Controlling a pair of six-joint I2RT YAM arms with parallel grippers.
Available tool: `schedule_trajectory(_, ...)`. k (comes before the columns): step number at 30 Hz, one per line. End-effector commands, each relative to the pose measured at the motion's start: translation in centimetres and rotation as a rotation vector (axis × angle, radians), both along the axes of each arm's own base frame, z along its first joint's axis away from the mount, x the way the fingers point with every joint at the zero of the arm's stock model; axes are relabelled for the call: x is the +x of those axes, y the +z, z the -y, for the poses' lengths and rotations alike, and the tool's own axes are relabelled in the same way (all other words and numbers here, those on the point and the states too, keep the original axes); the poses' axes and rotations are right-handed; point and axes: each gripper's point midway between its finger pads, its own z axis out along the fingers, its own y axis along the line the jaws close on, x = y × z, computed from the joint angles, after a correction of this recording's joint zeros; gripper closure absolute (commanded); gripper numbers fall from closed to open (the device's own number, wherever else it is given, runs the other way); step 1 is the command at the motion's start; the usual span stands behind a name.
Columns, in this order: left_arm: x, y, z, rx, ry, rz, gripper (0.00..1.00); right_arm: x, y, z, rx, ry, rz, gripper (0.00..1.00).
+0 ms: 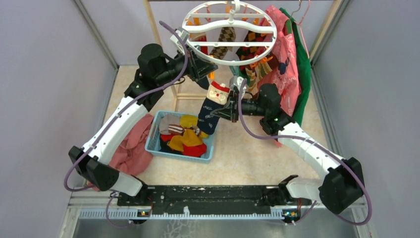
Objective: Remove the socks clipped to the hanger
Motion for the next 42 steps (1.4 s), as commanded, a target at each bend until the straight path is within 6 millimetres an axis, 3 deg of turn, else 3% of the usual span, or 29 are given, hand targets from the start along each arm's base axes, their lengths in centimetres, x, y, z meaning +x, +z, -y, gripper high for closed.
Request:
schedule_trajectory(1, -1.1, 1.5, -0.4, -0.029, -0.029, 0.049, 0.96, -1.1, 2.4, 0.4, 0.033, 0.016, 0.116, 1.0)
schedule_trajectory(7, -1.3, 1.7, -0.8, -0.028, -0.03, 0.073, 0.94, -1.5, 2.6, 0.8, 0.027, 0.016, 0.131, 1.0)
schedule_trajectory(14, -1.9, 1.4, -1.2, -0.004, -0.048, 0.124, 0.74, -1.6, 3.0, 1.2, 0.015, 0.014, 0.174, 1.0)
schedule_trajectory(17, -2.3, 1.3, -1.3, 0.007, -0.069, 0.147, 0.59, -1.7, 2.9, 1.3, 0.012, 0.019, 0.177, 1.0)
schedule_trajectory(22, -3.4, 0.7, -1.8, 0.049, -0.098, 0.191, 0.27, -2.0, 2.9, 1.4, 0.006, 0.031, 0.18, 1.0)
schedule_trajectory(27, -4.6, -0.5, -3.1, 0.135, -0.106, 0.265, 0.07, -2.3, 3.2, 1.4, 0.007, 0.046, 0.18, 1.0)
schedule_trajectory(31, -6.7, -2.0, -4.1, 0.218, -0.174, 0.331, 0.01, -2.7, 3.4, 1.4, 0.008, 0.06, 0.184, 1.0)
schedule_trajectory(38, -12.6, -5.2, -4.9, 0.289, -0.429, 0.389, 0.01, -3.3, 3.9, 1.4, 0.016, 0.094, 0.188, 1.0)
schedule_trajectory(42, -13.4, -7.6, -5.2, 0.323, -0.469, 0.382, 0.04, -4.3, 4.5, 1.3, 0.041, 0.147, 0.173, 1.0)
